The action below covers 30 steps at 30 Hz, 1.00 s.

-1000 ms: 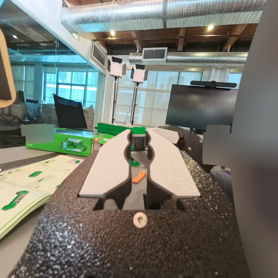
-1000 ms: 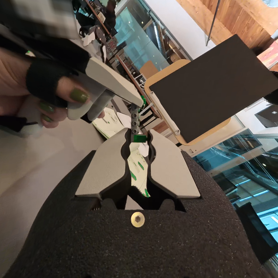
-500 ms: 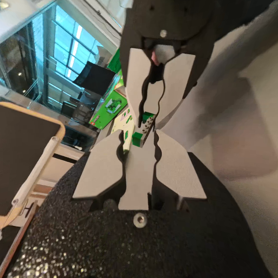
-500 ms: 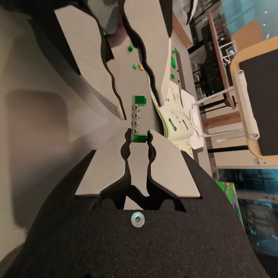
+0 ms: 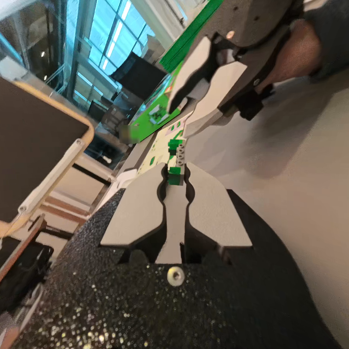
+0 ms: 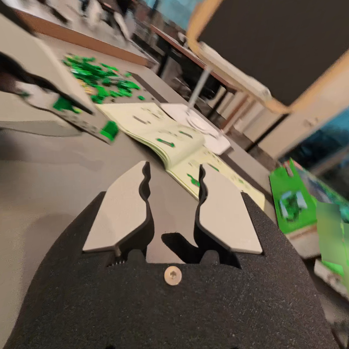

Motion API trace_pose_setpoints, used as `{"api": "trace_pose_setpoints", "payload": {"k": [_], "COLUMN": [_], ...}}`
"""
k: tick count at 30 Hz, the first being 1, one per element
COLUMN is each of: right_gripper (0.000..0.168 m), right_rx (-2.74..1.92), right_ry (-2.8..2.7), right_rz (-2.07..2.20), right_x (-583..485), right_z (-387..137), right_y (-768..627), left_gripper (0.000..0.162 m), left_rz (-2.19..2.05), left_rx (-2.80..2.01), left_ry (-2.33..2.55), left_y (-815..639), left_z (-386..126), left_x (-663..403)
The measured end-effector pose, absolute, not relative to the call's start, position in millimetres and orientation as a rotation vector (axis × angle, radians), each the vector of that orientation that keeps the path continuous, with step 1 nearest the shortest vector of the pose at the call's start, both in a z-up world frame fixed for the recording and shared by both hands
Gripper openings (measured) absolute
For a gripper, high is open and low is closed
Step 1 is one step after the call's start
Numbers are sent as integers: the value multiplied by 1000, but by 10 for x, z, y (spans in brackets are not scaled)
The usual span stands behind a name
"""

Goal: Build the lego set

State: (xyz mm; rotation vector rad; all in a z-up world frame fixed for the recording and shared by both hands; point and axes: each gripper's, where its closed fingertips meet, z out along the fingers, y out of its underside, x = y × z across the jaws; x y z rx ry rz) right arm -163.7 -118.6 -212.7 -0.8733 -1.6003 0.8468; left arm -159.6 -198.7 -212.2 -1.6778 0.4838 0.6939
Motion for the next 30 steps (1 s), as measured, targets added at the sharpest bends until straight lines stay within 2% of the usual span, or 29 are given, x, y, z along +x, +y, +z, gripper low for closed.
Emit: {"api": "trace_pose_setpoints", "payload": {"k": [1,5,8,10,16,22,27,30], "right_gripper": [48,44,27,21,17,4,5,12], "right_rx": [-963,-1092,-1101,-1124,-1135,-1072,-1060,-1046], "right_ry": [-1552,-1367,-1288,-1227,-1136,-1129,-1116,-1056], "right_rz": [831,884,896,909,984,998,983,982], "right_x": [-1677,-1783,-1862,-1919,-2124,-2145,-2138,-2100], "right_z": [-2151,-2059,-1993,-1954,-1873,-1823,-1809,-1746], "right_y": [-1057,-792,-696,-613,-551,-598,-592,-553], "left_gripper": [15,15,16,16,15,15,15,15], "left_rz": [703,686,615,588,493,490,533,522], "left_rx": [-1688,-1714,-1725,-1722,-1711,-1726,-1710,-1716], "left_ry": [454,392,349,322,266,311,358,351], "left_y": [-1991,-1984,-1960,-1962,-2022,-2007,-2005,-2008], "left_z": [-2114,-2142,-2163,-2155,-2124,-2176,-2171,-2181], "left_x": [-1642,-1737,-1761,-1790,-1846,-1809,-1772,-1779]}}
